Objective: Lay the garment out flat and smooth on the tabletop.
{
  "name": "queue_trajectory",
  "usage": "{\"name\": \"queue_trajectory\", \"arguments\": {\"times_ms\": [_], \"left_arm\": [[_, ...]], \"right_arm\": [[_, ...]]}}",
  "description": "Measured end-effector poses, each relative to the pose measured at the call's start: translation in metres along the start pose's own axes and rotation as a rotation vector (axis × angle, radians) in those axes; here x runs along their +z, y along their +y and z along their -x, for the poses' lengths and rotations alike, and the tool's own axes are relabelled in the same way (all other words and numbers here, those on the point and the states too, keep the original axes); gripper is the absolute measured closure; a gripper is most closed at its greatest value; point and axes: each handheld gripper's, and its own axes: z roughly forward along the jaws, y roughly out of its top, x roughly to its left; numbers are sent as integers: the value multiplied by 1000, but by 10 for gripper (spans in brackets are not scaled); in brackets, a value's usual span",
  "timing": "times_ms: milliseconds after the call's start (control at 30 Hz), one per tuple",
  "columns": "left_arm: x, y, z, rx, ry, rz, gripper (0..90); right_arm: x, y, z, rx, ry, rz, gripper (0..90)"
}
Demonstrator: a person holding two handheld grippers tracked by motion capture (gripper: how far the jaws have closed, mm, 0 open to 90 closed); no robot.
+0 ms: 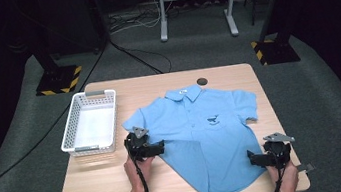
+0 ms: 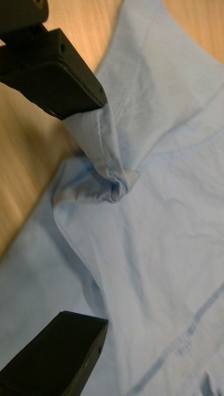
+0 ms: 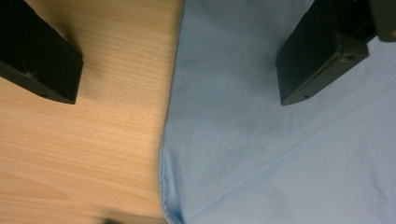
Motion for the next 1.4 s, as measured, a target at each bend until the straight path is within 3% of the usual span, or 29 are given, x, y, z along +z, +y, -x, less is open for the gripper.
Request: {"name": "queue_trajectory", "arguments": {"times_ms": [67, 167, 267, 367, 533, 667, 900, 1067, 1233, 1400], "left_arm": [[-3, 7, 12, 18, -21, 16, 17], [-1, 18, 38, 90, -70, 5, 15], [8, 24, 63, 128, -128, -12, 17], [23, 26, 86, 159, -171, -62, 24], [45, 21, 113, 223, -192, -149, 29], [52, 18, 118, 218, -195, -185, 52], [48, 16, 121, 258, -155, -166, 214], [42, 13, 115, 233, -160, -132, 467], [36, 10, 106, 205, -177, -132, 748], [20, 2, 93, 180, -187, -97, 858]], "right_arm": [[0, 0, 0, -1, -1, 1, 0], [1, 1, 1, 0, -1, 2, 1], [1, 1, 2, 11, -12, 4, 7], [1, 1, 2, 13, -17, 5, 8], [1, 1, 2, 20, -22, 8, 16], [1, 1, 2, 20, -22, 9, 16], [1, 1, 2, 21, -23, 8, 16], [1, 1, 2, 21, -23, 8, 15], [1, 1, 2, 23, -24, 8, 16], [1, 1, 3, 24, -27, 8, 16]]}}
